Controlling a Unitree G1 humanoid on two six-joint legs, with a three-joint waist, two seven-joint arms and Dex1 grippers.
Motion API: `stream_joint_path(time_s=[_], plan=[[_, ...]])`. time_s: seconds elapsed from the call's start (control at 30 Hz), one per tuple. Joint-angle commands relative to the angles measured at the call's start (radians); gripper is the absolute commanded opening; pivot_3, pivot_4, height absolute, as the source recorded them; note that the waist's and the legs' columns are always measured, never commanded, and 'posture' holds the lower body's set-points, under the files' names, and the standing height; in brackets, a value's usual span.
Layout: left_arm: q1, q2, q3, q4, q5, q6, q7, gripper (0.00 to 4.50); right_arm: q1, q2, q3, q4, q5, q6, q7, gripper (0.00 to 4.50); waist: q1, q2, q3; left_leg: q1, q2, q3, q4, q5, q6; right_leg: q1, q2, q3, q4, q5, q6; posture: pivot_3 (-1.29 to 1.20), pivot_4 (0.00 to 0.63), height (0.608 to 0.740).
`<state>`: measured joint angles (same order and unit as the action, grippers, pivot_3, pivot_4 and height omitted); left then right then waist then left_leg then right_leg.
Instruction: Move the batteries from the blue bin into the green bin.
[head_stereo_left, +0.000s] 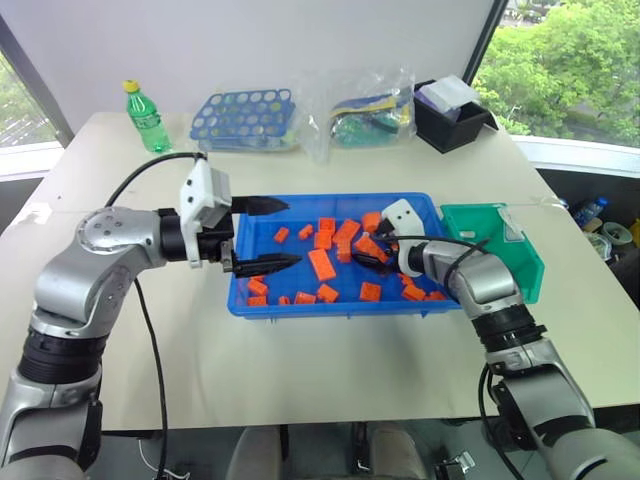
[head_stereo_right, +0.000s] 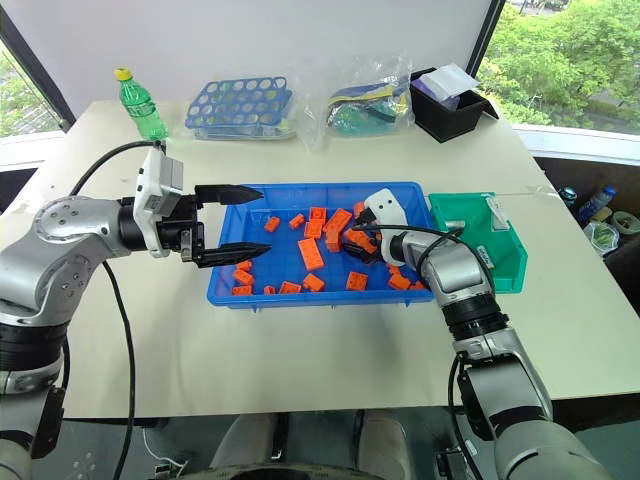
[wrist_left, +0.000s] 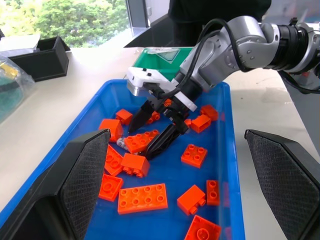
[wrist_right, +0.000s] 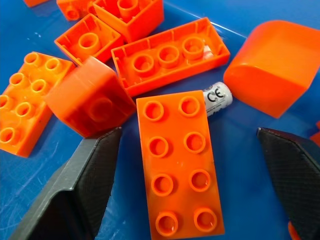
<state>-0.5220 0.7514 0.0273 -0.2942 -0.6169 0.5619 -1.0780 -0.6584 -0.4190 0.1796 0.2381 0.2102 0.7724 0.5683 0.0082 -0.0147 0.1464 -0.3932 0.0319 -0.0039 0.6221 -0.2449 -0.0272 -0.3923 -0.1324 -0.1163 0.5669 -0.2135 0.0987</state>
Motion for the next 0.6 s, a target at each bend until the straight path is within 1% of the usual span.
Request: stream_joint_path(time_s=[0.03,0.1,0.13,0.23,0.33,0.47,0.53,0.6], plan=[[-0.014,0.013,0.036,-0.023,-0.011,-0.005,0.007,4.50,0.004,0.006,-0.015,-0.049,0.002,-0.002,0.014,2.53,0.001,0.000,0.000,0.000,0.000,0.000,0.000,0.000,0.000,0.000,0.000,0.000,0.000,0.000,0.000,0.00,0.150,0.723],[-0.016,0.014,0.033,-0.017,-0.010,-0.009,0.006,4.50,0.005,0.010,-0.022,-0.087,0.006,0.017,0.008,1.42,0.001,0.000,0.000,0.000,0.000,0.000,0.000,0.000,0.000,-0.001,0.000,0.000,0.000,0.000,0.000,0.00,0.150,0.723],[-0.017,0.014,0.031,-0.014,-0.009,-0.011,0.005,4.50,0.005,0.013,-0.024,-0.111,0.006,0.027,0.001,1.17,0.002,0.001,0.000,0.000,0.000,0.000,0.000,0.000,0.000,-0.001,0.000,0.000,0.000,0.000,0.000,0.00,0.150,0.723],[-0.023,0.012,0.025,-0.005,-0.006,-0.016,0.001,4.50,-0.016,0.044,-0.016,-0.216,0.015,0.074,-0.025,1.17,0.001,0.001,0.000,0.000,0.000,0.000,0.000,0.000,0.000,-0.001,0.000,0.000,0.000,0.000,0.000,0.00,0.150,0.723],[-0.031,0.008,0.019,0.002,-0.004,-0.019,-0.002,4.50,-0.041,0.096,0.036,-0.297,0.014,0.100,-0.028,1.17,-0.003,0.001,0.001,0.000,0.000,0.000,-0.001,0.000,0.000,-0.001,0.000,0.000,0.000,0.000,0.000,0.00,0.150,0.723],[-0.049,-0.004,0.005,0.016,0.002,-0.024,-0.005,4.50,-0.080,0.218,0.074,-0.261,0.016,0.115,-0.051,1.17,-0.004,0.003,0.002,0.001,0.000,-0.001,-0.001,0.000,0.000,-0.004,0.000,0.000,0.001,0.000,0.000,0.00,0.150,0.723],[-0.054,-0.008,0.002,0.018,0.003,-0.024,-0.007,4.50,-0.085,0.244,0.080,-0.225,0.006,0.106,-0.054,1.17,-0.002,0.003,0.002,0.001,0.000,-0.001,-0.001,0.000,0.000,-0.003,0.000,0.000,0.001,0.000,-0.001,0.00,0.150,0.723],[-0.058,-0.007,0.003,0.022,0.003,-0.025,-0.012,4.50,-0.102,0.267,0.080,-0.166,-0.016,0.082,-0.077,2.26,0.004,0.003,0.002,0.000,0.000,-0.001,0.000,0.000,0.000,-0.003,0.000,0.000,0.001,0.001,-0.002,0.00,0.150,0.723]])
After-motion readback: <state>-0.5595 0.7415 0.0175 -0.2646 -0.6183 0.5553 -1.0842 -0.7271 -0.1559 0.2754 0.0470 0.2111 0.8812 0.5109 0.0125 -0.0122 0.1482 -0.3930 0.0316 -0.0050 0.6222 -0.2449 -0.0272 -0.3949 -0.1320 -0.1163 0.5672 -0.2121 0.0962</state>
